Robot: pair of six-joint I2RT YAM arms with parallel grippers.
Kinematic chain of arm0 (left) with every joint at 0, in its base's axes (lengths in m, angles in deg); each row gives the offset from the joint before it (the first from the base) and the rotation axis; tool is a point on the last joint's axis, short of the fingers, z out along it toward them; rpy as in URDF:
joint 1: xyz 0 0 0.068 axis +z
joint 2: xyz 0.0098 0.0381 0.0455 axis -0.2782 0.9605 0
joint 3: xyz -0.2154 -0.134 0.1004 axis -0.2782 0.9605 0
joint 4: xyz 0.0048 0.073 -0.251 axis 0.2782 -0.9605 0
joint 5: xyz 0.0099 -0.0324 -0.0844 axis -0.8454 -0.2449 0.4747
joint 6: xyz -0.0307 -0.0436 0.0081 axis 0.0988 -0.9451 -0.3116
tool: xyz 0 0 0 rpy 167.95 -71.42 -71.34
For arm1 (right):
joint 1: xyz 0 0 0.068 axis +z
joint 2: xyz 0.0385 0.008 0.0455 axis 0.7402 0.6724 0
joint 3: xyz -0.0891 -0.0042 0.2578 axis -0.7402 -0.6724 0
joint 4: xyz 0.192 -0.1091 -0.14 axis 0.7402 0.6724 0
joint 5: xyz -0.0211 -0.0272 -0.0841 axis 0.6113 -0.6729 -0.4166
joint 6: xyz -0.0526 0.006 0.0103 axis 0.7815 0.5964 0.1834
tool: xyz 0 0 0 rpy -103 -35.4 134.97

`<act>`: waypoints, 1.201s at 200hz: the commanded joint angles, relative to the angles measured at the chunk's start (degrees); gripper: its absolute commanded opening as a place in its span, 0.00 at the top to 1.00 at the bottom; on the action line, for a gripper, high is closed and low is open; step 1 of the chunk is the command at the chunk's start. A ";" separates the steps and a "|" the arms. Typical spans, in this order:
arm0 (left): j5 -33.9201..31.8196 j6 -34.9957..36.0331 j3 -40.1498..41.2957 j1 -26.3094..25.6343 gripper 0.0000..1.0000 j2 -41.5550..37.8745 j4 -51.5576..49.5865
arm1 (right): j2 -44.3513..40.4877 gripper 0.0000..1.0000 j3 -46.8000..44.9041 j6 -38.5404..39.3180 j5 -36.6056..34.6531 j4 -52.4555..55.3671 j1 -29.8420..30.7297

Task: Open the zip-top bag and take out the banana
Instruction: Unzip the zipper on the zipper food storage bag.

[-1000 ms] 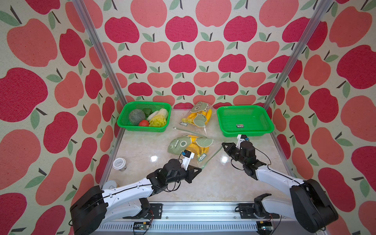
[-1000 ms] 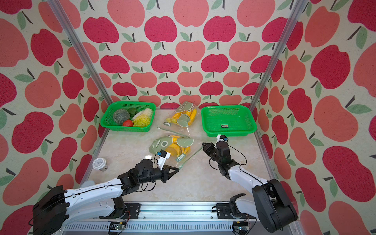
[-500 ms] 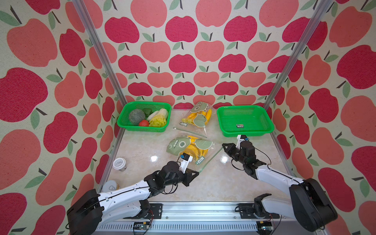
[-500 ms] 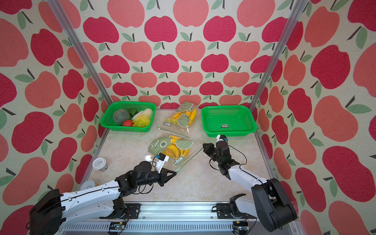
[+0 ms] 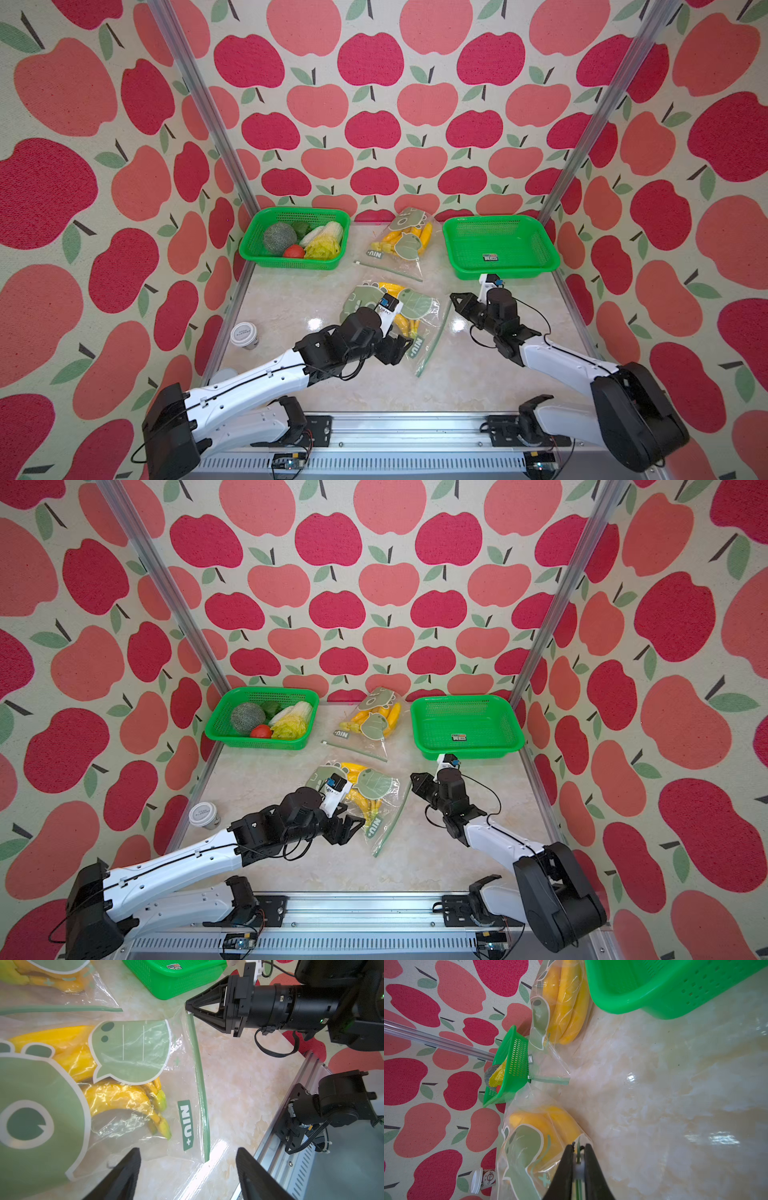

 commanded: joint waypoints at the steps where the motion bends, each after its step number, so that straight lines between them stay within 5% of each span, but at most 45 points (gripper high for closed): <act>1: -5.02 4.38 -3.78 -1.28 0.16 7.35 -4.81 | -1.85 0.85 1.44 1.62 -0.75 0.28 0.38; 31: -11.43 6.10 -11.43 -5.61 0.05 20.05 -5.48 | -3.82 0.85 2.04 0.56 0.42 0.88 1.22; 92: -19.47 3.81 -21.98 -7.85 0.03 34.30 -7.03 | -7.76 0.84 2.59 -0.14 -1.63 3.22 4.30; 151: -21.81 3.17 -23.21 -8.02 0.01 36.95 -7.12 | -8.25 0.83 1.80 -0.58 -2.84 4.07 4.44; 176: -19.76 3.62 -20.28 -7.93 0.02 34.42 -3.88 | -8.90 0.73 1.30 -0.24 -4.89 8.40 3.52; 240: -16.49 3.03 -17.20 -7.68 0.01 33.28 -1.82 | -13.36 0.67 -8.82 0.82 7.78 5.25 -2.77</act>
